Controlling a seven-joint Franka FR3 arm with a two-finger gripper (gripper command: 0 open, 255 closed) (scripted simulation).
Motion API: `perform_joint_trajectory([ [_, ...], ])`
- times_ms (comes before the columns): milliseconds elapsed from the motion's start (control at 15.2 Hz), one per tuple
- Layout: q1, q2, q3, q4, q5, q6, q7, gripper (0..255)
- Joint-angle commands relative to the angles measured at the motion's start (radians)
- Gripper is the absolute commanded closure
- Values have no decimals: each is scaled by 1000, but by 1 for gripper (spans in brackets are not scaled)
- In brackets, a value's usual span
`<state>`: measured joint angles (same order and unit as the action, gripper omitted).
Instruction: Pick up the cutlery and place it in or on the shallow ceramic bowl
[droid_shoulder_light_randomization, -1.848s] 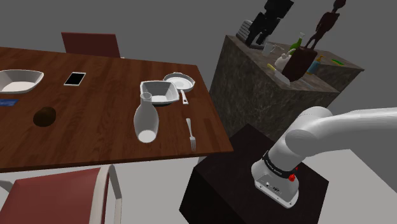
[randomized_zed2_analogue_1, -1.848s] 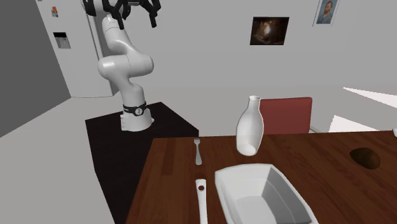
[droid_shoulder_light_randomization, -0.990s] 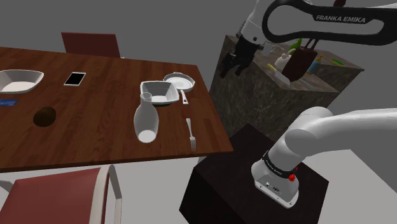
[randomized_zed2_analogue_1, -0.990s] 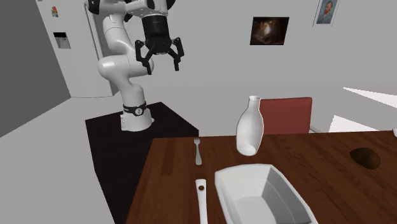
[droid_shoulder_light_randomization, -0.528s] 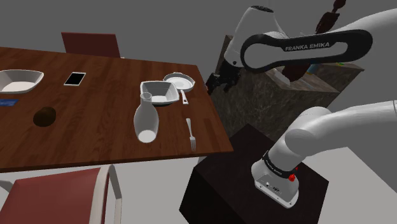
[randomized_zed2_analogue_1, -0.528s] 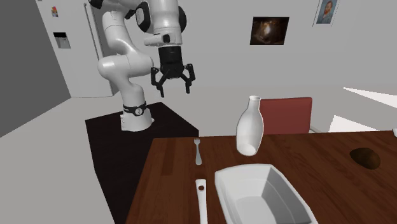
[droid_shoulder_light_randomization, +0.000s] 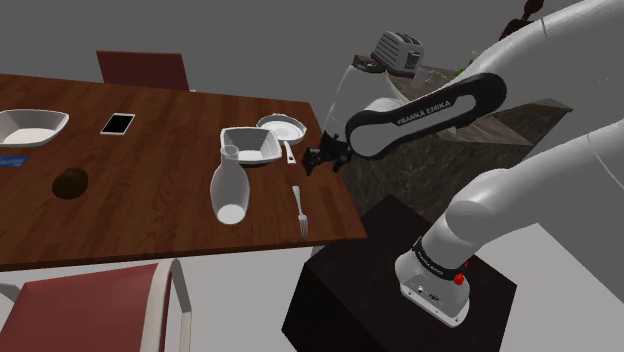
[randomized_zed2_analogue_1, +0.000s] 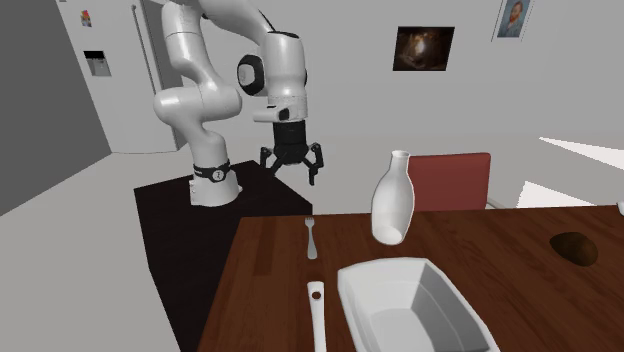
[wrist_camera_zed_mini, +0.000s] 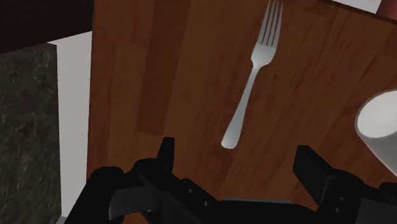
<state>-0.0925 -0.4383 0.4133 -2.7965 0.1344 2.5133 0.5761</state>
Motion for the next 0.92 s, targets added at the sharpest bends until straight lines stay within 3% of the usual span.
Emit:
perform_joint_trajectory([
  [0, -30, 86, 55, 4, -27, 77, 81, 0],
  [132, -81, 183, 116, 16, -90, 152, 179, 0],
  [264, -154, 288, 186, 36, -204, 219, 313, 0],
  [330, -196, 345, 219, 51, -293, 247, 402, 0],
  [462, -259, 468, 250, 92, -535, 279, 625, 0],
  [858, -207, 603, 136, 135, -824, 321, 837, 0],
])
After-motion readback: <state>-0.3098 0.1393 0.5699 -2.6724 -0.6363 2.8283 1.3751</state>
